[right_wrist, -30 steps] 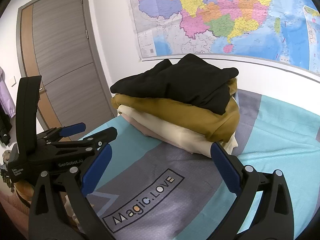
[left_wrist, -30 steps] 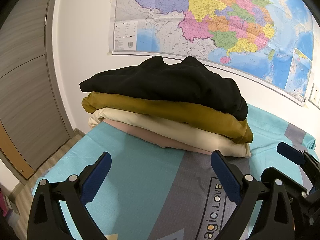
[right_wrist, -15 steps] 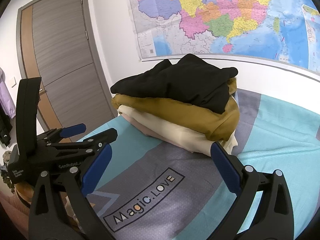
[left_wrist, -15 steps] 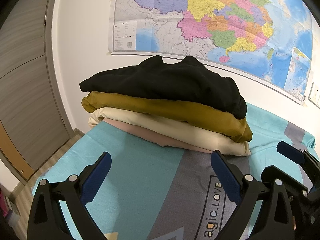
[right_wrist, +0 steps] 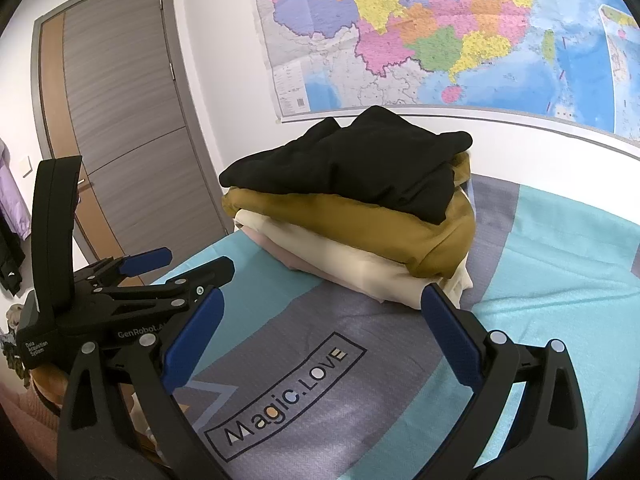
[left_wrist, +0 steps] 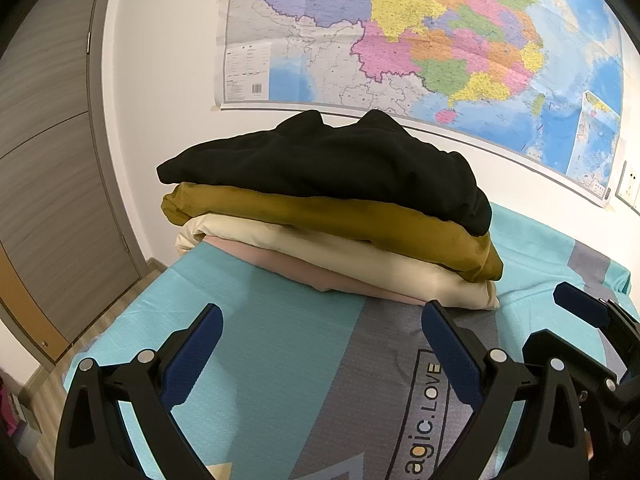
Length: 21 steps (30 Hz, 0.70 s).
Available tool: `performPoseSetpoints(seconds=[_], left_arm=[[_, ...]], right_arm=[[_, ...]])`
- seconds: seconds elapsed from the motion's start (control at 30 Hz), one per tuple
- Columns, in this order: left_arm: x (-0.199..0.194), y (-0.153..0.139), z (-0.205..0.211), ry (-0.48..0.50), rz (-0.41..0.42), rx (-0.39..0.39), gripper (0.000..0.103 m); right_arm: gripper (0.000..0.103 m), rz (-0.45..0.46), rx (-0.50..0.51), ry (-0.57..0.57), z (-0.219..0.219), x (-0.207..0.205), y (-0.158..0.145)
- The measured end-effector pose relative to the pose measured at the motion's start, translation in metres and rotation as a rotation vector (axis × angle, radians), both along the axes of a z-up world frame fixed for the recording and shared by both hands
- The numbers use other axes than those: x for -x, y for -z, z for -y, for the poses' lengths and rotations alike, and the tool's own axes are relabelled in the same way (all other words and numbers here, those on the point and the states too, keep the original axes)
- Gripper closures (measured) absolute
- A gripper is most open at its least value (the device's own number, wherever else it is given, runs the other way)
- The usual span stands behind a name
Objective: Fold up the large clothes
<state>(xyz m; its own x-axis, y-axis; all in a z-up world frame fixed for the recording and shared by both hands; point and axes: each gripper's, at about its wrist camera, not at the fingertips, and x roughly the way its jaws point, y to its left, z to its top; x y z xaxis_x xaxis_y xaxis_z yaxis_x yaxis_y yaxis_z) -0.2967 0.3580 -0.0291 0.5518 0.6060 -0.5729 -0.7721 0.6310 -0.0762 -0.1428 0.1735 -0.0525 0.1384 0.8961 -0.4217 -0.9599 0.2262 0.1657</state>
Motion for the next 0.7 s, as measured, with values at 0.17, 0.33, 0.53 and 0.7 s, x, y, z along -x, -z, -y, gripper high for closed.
performPoseSetpoints(seconds=[0.17,0.33,0.53,0.7], left_arm=[[-0.0005,-0.0001,-0.0001,0.0,-0.001,0.0,0.007],[-0.0006,-0.0001,-0.0002,0.0,-0.002,-0.001,0.007],[-0.0019,0.0003,-0.0011,0.004,-0.003,0.001,0.007],[-0.0024,0.0004,-0.0024,0.005,-0.004,0.002,0.007]], right_arm=[[0.006,-0.001,-0.001,0.0,-0.0005,-0.001,0.0002],[0.006,-0.004,0.002,0.001,-0.0005,-0.0011,0.0011],[0.006,-0.004,0.002,0.002,-0.0002,-0.0013,0.0014],[0.006,-0.005,0.005,0.004,-0.0005,-0.0018,0.0011]])
